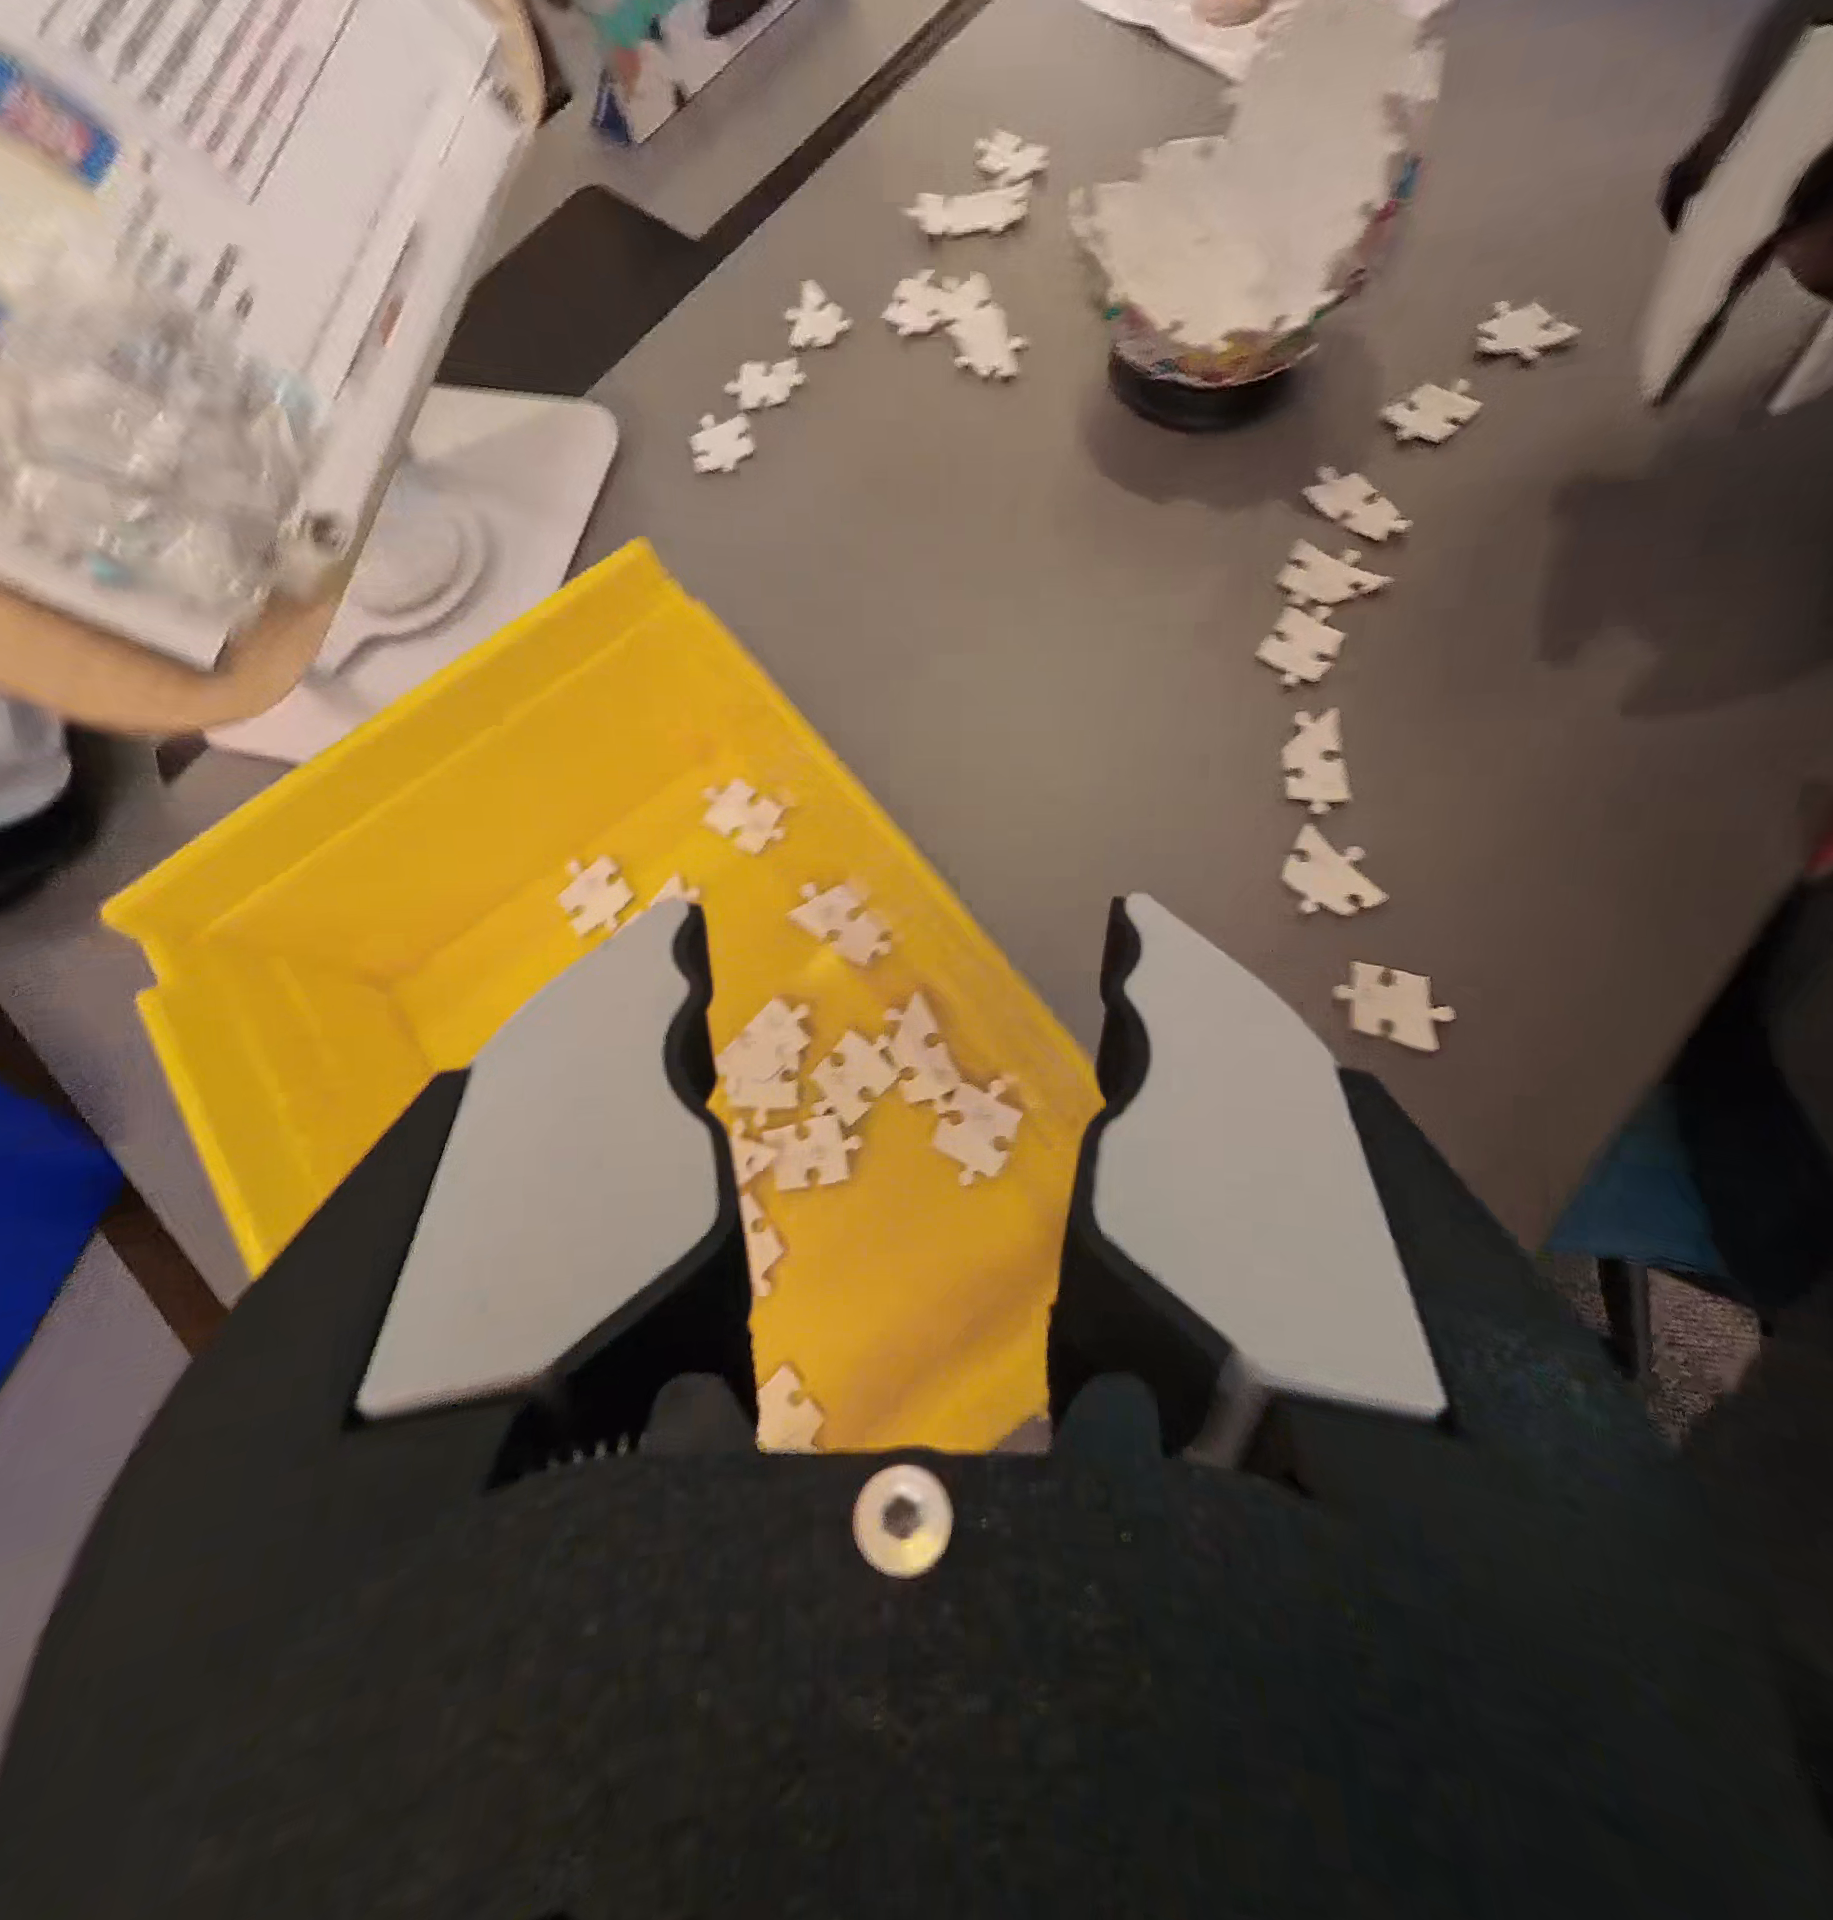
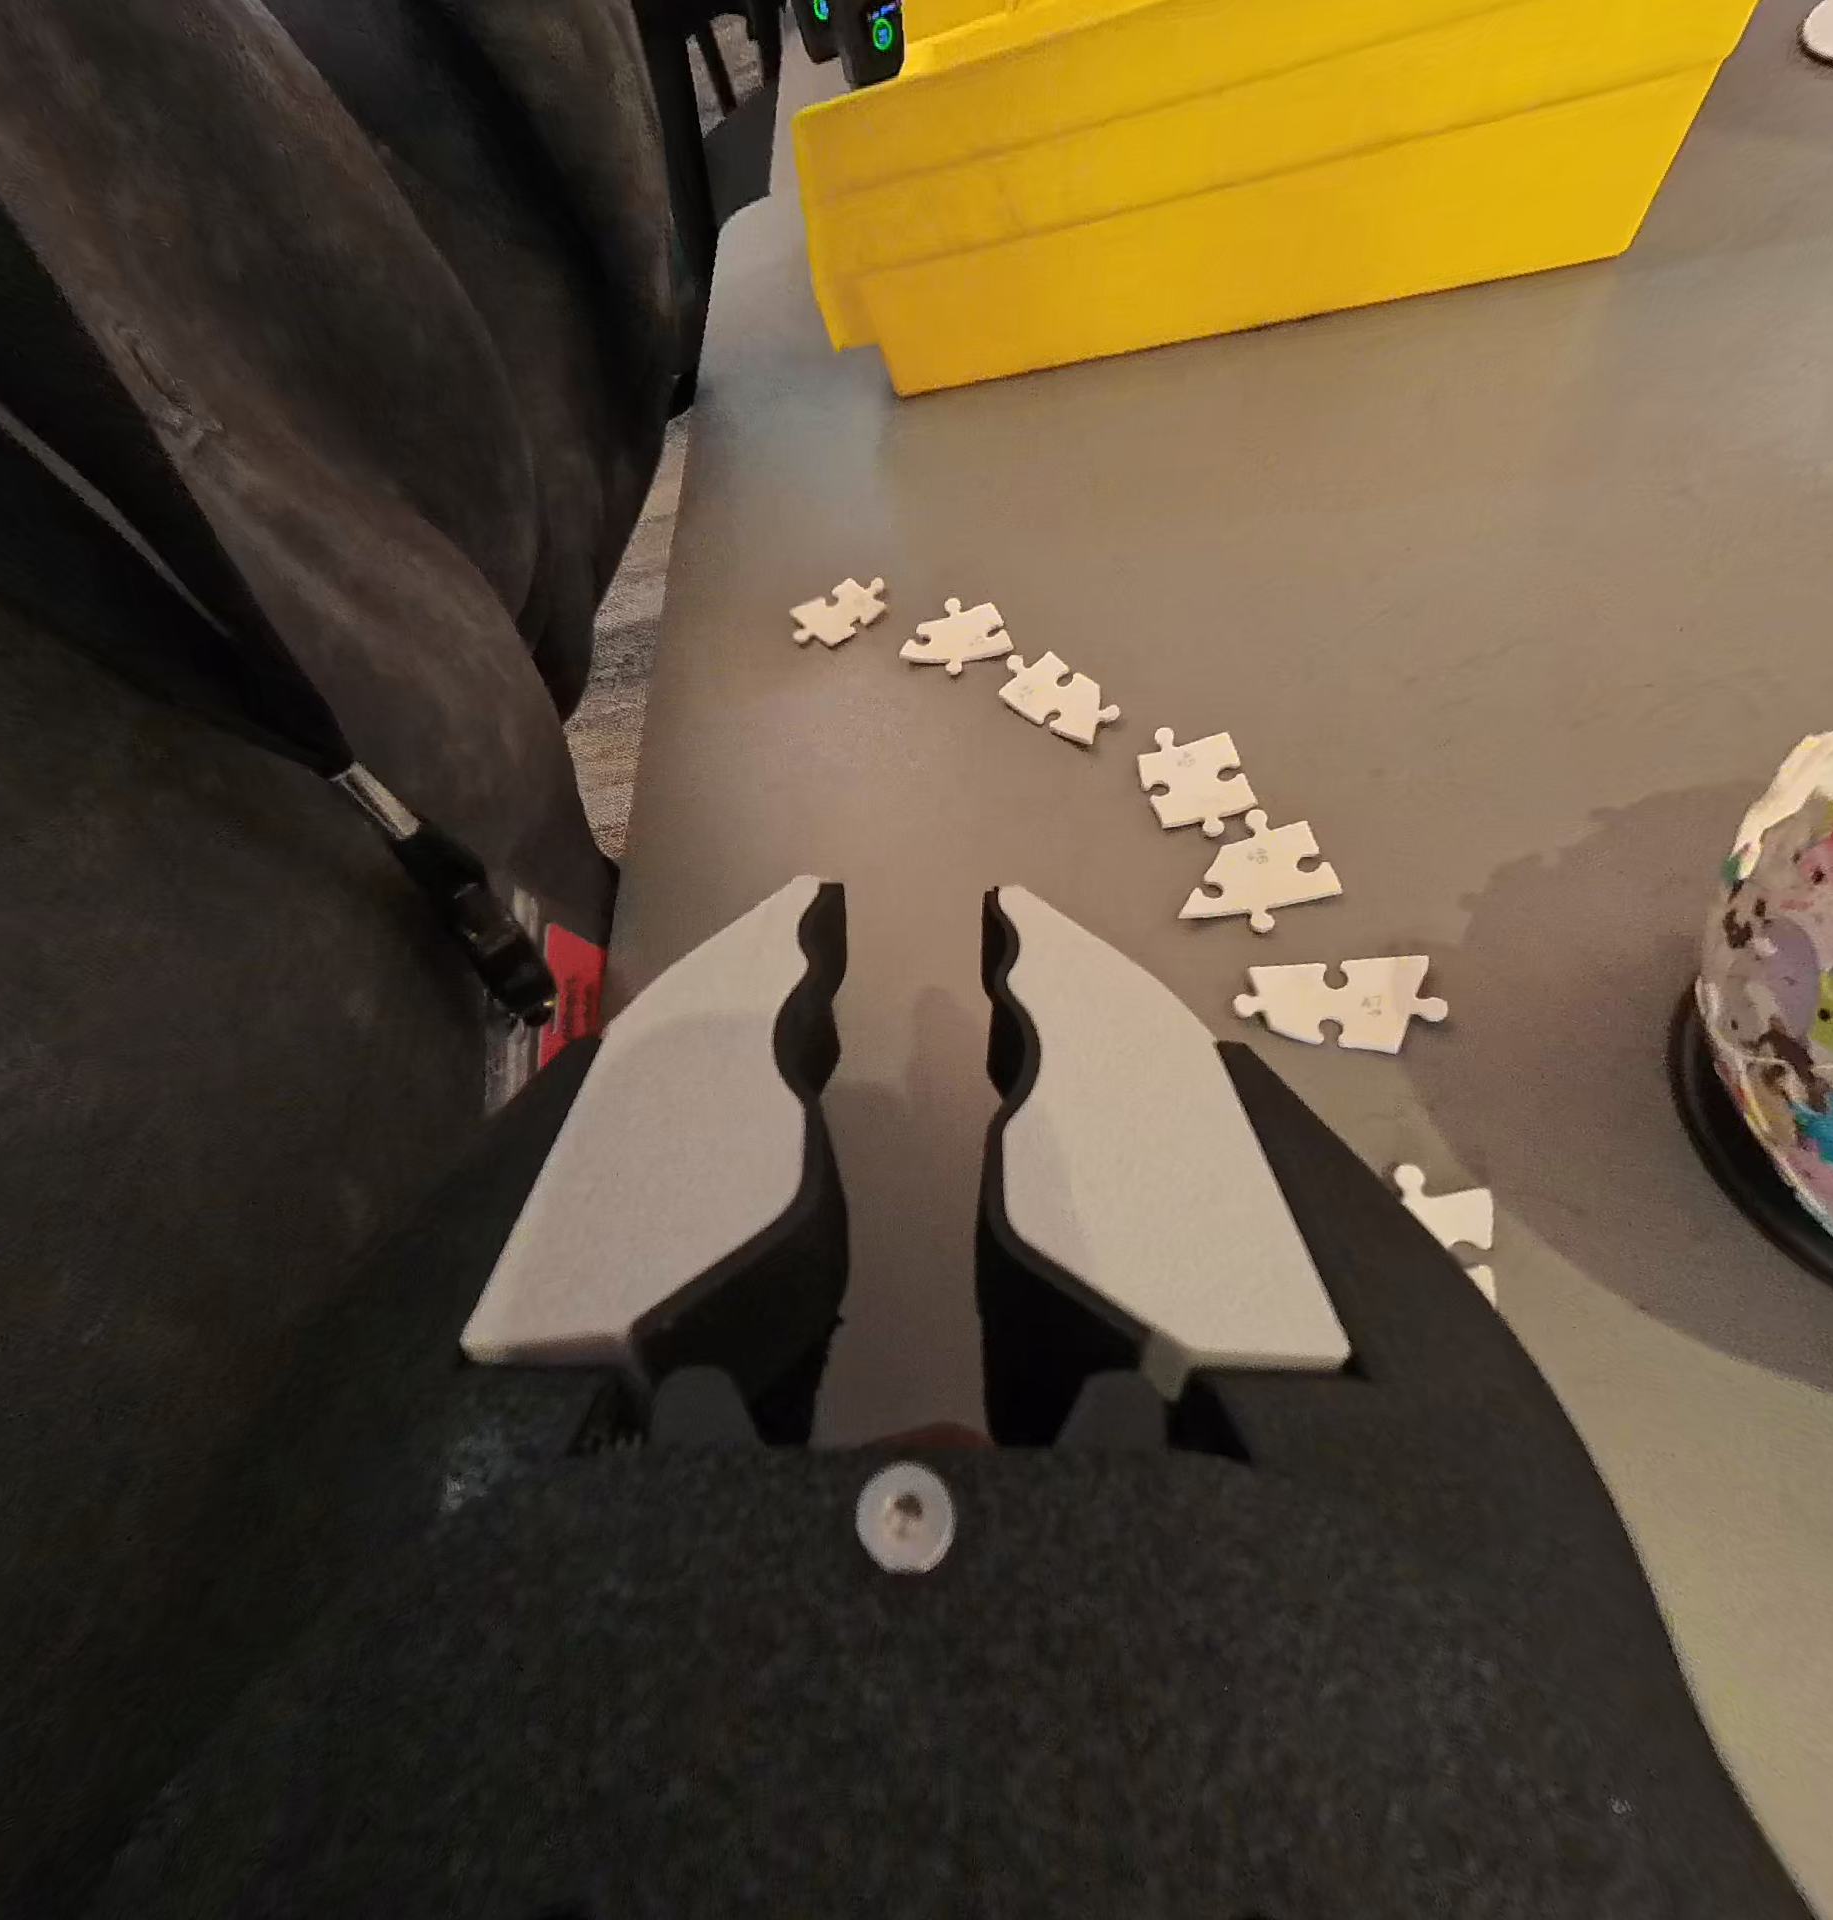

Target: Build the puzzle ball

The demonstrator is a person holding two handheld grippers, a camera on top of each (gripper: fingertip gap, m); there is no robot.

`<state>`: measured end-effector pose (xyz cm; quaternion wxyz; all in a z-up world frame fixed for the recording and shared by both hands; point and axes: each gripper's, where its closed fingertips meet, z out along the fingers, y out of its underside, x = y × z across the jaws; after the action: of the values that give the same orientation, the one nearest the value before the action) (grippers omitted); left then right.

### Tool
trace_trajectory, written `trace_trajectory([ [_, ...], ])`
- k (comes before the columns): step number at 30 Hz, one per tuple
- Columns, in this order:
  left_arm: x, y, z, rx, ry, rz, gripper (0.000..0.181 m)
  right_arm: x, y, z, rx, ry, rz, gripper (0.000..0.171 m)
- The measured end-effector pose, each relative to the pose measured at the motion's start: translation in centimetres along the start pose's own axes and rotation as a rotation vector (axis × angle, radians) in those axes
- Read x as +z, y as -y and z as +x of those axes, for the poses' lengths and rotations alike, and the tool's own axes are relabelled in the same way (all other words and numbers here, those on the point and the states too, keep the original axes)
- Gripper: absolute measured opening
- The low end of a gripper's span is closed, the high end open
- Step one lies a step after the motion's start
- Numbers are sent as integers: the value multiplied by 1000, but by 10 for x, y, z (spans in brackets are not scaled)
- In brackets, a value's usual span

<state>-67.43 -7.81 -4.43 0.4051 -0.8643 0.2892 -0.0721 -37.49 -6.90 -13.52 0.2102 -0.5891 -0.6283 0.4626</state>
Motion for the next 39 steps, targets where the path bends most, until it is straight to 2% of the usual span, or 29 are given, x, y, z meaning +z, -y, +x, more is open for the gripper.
trace_trajectory([
  [6,52,-46,-40,-49,-55,-102,69,13,0,9,23,24,-61,25],
  [13,118,-71,-31,86,-243,-232,61,30,-1,17,61,50,-102,25],
  [15,133,-72,-28,107,-299,-246,42,34,0,17,52,62,-106,25],
  [16,139,-75,-28,123,-313,-266,37,34,0,17,36,62,-107,22],
  [17,144,-81,-29,144,-322,-297,41,35,1,17,17,55,-106,22],
  [19,149,-94,-29,176,-352,-360,54,35,1,16,-4,49,-108,22],
  [24,150,-97,-27,234,-376,-349,63,32,-6,18,20,42,-119,22],
  [30,154,-97,-25,333,-374,-321,55,35,-3,16,19,49,-114,22],
  [31,154,-97,-25,338,-374,-308,44,36,-3,15,15,50,-119,22],
  [39,153,-96,-28,343,-340,-293,41,36,-1,11,-1,45,-124,22],
])
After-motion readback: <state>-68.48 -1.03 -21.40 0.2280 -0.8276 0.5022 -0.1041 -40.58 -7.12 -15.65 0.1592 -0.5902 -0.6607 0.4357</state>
